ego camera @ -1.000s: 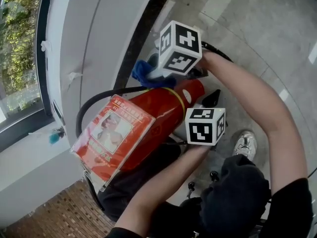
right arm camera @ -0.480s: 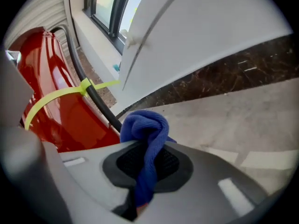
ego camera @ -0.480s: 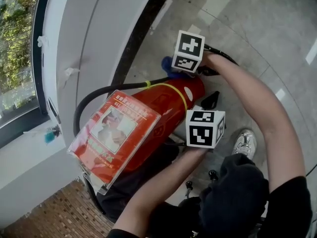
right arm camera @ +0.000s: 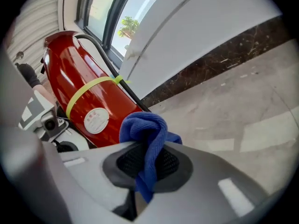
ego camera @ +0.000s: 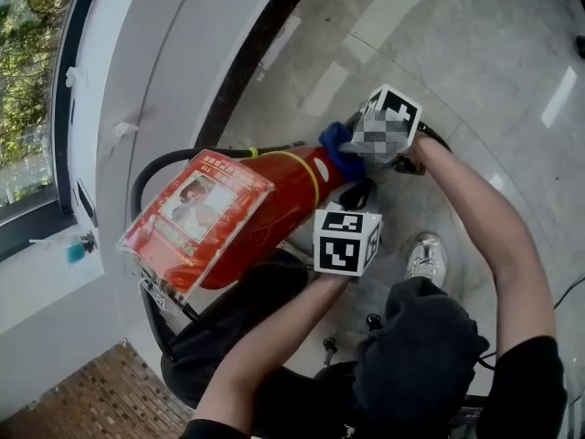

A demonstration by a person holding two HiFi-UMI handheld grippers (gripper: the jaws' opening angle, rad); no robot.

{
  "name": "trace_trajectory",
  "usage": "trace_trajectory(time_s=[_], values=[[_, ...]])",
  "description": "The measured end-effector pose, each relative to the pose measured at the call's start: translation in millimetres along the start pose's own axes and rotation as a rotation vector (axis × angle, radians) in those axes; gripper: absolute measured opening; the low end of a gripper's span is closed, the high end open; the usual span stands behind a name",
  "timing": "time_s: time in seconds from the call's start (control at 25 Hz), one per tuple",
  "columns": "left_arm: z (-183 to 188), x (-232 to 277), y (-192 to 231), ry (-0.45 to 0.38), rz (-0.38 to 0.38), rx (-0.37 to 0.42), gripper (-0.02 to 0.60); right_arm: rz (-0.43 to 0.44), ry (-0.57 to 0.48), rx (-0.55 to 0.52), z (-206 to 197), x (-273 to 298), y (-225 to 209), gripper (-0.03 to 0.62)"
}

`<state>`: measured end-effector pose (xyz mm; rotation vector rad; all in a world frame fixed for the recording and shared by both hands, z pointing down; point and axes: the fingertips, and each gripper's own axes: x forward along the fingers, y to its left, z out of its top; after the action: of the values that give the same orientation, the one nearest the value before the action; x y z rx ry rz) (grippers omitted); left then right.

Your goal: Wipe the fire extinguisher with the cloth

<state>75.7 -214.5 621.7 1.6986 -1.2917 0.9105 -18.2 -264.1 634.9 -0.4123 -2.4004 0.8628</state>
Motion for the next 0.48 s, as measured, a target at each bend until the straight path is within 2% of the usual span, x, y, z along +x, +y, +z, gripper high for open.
trace_trajectory(time_s=[0.2,0.48], values=[[-10.4,-14.6,0.4,0.002,0.015,0.050,0.005,0.006,-0.063,0.032,-6.3,-13.7,23.2,0.037],[-17.5,-53.4,5.9,-0.038,0.046,0.112,0.005,0.006,-0.224,0.011,28.6,-43.9,71.1,0.037]])
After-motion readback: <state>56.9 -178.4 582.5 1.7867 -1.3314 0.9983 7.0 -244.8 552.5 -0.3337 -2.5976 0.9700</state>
